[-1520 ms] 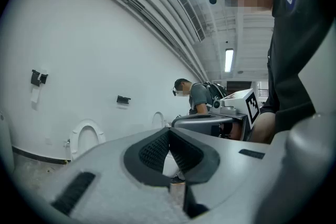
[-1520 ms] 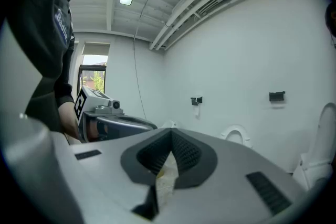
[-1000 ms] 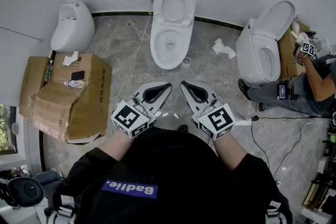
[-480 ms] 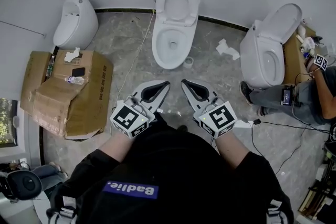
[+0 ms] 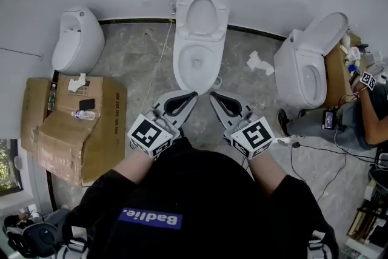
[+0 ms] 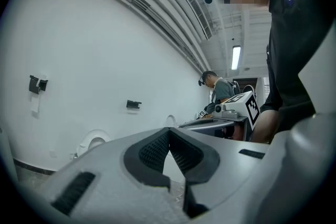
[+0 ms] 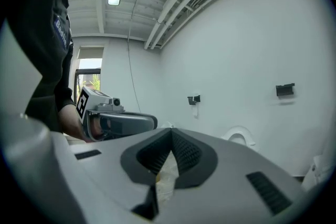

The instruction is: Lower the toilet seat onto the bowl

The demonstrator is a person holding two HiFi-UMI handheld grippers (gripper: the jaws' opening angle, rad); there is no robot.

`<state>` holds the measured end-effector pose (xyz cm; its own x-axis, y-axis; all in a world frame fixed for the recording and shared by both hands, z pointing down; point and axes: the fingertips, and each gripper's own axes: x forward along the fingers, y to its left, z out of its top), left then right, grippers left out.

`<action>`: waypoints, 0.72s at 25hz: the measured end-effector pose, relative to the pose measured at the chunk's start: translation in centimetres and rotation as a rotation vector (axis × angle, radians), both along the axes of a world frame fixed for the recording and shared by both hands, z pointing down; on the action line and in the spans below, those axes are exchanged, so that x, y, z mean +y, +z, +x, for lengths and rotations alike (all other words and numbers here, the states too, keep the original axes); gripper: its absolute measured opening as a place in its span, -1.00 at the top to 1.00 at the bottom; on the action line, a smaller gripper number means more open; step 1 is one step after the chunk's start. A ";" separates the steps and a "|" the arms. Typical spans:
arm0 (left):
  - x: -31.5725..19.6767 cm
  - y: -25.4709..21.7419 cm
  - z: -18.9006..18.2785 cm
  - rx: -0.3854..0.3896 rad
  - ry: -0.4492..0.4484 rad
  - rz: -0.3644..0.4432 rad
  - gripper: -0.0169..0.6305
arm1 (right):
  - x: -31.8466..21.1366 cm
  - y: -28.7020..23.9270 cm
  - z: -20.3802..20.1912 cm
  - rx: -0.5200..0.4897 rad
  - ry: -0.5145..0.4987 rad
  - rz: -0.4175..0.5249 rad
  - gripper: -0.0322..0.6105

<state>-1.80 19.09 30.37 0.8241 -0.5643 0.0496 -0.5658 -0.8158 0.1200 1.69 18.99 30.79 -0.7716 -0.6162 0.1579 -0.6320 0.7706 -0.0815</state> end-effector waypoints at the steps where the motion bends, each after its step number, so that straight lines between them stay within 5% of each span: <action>1: -0.9 -0.1 -0.4 0.001 0.011 0.001 0.90 | -0.9 -0.1 -0.5 0.003 0.007 0.000 0.81; 10: -7.8 -0.6 -3.9 -0.007 0.092 0.016 0.90 | -8.0 -0.8 -4.0 0.025 0.064 -0.001 0.81; 18: -13.4 -0.3 -4.0 -0.015 0.077 0.008 0.90 | -13.5 -0.1 -3.2 0.009 0.058 -0.020 0.81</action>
